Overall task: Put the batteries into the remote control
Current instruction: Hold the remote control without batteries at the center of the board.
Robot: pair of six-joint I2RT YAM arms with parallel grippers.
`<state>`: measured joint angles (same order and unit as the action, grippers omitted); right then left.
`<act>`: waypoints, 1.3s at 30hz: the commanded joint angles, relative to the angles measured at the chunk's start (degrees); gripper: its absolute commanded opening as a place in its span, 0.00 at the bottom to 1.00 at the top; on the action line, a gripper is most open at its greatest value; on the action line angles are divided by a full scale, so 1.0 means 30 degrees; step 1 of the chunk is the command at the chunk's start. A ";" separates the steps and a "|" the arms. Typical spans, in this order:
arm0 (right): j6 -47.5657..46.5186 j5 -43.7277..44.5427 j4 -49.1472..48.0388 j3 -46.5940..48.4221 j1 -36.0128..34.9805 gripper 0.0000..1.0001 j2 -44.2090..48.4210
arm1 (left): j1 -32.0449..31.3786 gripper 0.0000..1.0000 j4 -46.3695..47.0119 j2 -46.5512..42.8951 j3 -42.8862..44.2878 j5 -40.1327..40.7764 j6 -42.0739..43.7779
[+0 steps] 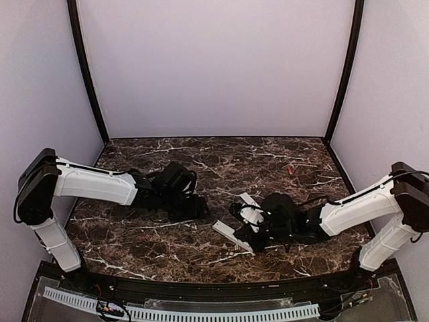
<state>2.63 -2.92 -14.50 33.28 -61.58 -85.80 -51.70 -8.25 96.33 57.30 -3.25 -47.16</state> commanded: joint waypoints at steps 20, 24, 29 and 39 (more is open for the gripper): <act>0.0923 0.0120 -0.0940 -0.0776 -0.0228 0.00 -0.1077 | -0.0164 0.66 0.1437 0.1316 0.0832 -0.0856 0.1310; 0.1452 0.0253 -0.0596 -0.0911 -0.0330 0.00 -0.0750 | -0.0153 0.66 0.1364 0.1356 0.0911 -0.0508 0.1797; 0.2161 0.0578 -0.0054 -0.0900 -0.0723 0.00 -0.0778 | -0.0099 0.67 0.1347 0.1192 0.1513 -0.0257 0.4433; 0.2389 0.0898 0.0590 -0.0860 -0.0845 0.00 -0.0090 | -0.1871 0.77 0.1195 -0.0552 -0.0295 -0.2710 2.5884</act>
<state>9.08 -1.13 -15.29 31.33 -63.37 -87.26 -53.67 -2.98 97.80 59.57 -8.08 -4.08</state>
